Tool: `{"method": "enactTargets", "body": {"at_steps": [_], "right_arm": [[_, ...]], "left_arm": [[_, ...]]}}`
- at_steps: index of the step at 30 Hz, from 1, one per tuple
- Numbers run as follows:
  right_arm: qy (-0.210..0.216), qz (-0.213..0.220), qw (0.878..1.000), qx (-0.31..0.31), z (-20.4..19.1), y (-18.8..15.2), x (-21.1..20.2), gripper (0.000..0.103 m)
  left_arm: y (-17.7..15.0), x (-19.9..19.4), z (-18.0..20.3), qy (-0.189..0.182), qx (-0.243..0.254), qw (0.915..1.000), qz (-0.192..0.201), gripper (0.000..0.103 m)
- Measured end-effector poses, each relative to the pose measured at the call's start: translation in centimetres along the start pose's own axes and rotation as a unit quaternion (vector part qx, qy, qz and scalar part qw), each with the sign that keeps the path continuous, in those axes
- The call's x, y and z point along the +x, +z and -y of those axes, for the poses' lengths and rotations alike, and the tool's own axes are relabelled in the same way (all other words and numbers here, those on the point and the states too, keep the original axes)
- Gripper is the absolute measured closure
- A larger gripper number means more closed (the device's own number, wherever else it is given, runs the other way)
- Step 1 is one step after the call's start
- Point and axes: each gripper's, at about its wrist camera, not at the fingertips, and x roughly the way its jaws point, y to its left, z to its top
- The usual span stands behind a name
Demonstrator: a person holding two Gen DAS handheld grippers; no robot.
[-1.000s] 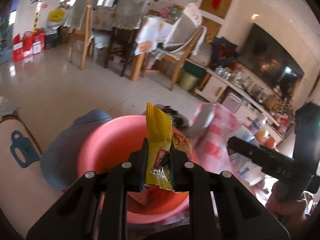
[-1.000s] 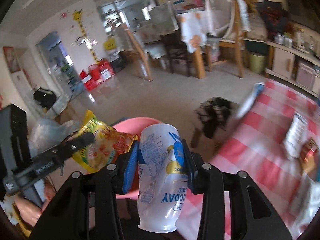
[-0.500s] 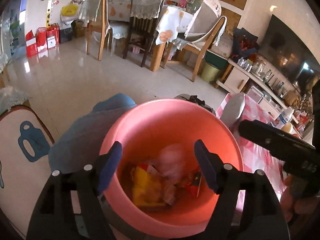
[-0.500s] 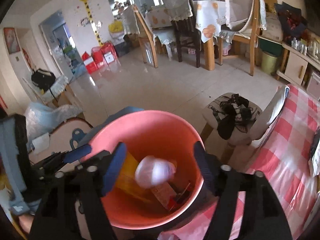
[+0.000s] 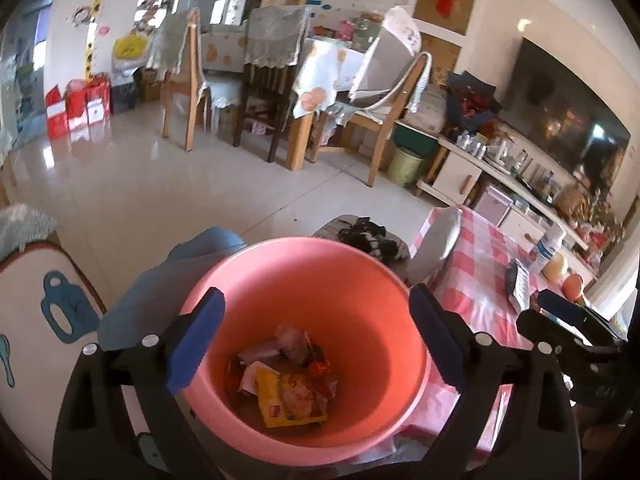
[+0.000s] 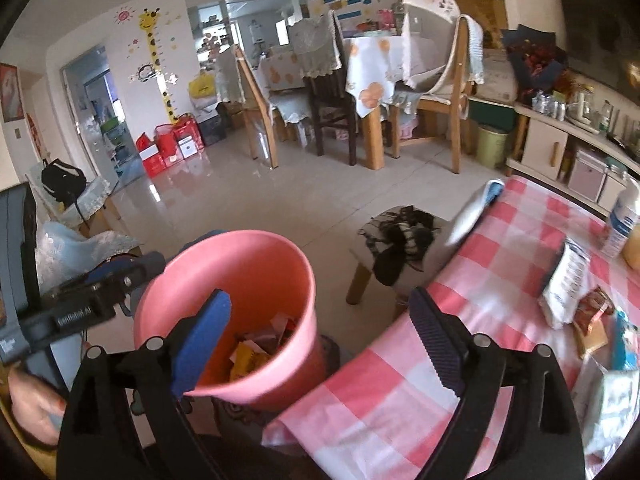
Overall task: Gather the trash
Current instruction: 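Return both tools from the bucket to the table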
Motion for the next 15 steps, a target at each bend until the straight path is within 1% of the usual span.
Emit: {"method": "enactTargets", "body": {"at_steps": [5, 12, 15], "right_arm": [[-0.016, 0.01, 1.0, 0.002, 1.5, -1.1, -2.7, 0.013], [-0.027, 0.026, 0.999, 0.01, 3.6, -2.4, -6.0, 0.013], [-0.032, 0.035, 0.999, 0.016, 4.5, -2.7, -7.3, 0.012]], "left_arm": [[0.2, -1.2, 3.7, 0.012, 0.048, 0.9987, 0.016, 0.007], [-0.1, -2.3, 7.6, 0.013, 0.078, 0.9967, 0.021, 0.006], [-0.3, -2.6, 9.0, 0.008, 0.087, 0.9959, 0.021, 0.005]]}}
